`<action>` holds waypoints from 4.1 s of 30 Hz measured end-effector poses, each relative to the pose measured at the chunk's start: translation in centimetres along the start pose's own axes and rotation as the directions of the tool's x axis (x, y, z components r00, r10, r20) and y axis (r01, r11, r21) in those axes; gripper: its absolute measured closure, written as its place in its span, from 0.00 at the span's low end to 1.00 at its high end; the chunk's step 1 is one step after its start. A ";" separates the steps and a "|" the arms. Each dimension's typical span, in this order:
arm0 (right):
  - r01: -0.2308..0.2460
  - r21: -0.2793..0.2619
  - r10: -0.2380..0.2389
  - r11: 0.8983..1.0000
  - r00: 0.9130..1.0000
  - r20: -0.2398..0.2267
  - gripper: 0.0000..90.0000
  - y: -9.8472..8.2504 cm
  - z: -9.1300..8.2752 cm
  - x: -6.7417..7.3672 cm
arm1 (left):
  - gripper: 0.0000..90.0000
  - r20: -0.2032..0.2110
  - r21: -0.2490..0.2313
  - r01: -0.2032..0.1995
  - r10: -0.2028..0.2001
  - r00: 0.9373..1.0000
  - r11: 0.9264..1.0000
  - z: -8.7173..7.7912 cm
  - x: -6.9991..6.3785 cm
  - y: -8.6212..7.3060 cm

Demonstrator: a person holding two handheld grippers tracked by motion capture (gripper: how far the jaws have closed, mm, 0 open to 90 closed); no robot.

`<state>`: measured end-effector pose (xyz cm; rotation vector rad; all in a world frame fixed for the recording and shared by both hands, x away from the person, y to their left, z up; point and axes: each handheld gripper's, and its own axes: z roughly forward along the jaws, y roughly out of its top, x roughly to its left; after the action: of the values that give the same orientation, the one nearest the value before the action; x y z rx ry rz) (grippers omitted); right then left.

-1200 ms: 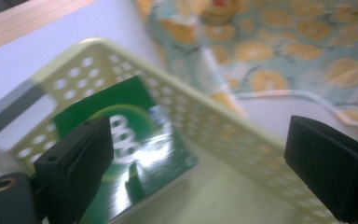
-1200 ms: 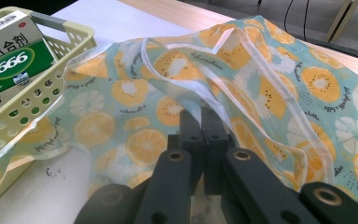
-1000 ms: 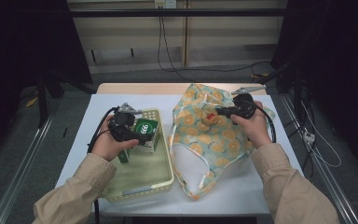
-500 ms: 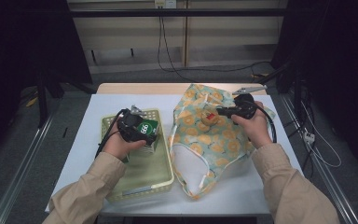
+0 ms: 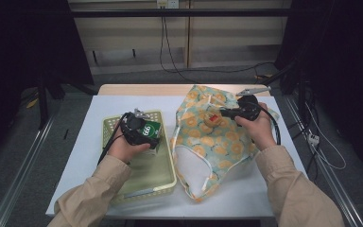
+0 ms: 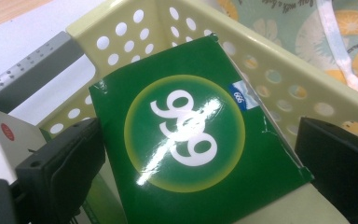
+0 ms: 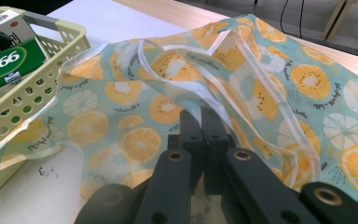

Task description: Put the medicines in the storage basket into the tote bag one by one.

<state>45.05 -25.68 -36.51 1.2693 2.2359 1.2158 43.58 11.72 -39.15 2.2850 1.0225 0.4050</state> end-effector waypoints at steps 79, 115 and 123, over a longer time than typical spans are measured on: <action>-0.008 -0.015 0.008 1.000 1.000 -0.001 1.00 0.3 -0.3 0.0 | 0.19 0.081 -0.026 0.106 -0.103 0.991 0.994 -11.0 -2.2 4.0; -0.009 -0.062 0.010 0.998 1.000 0.006 1.00 2.3 -2.5 -0.5 | 0.19 0.230 -0.052 -0.012 0.024 0.973 0.999 -3.0 -10.9 11.1; -0.010 -0.071 0.010 0.997 1.000 0.001 1.00 2.7 -2.7 -0.5 | 0.19 0.282 -0.037 -0.032 0.041 0.959 0.999 0.0 -13.1 11.6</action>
<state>45.21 -26.79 -32.82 1.2555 2.1676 1.2854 41.57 -4.23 -32.30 2.2553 0.8242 0.1026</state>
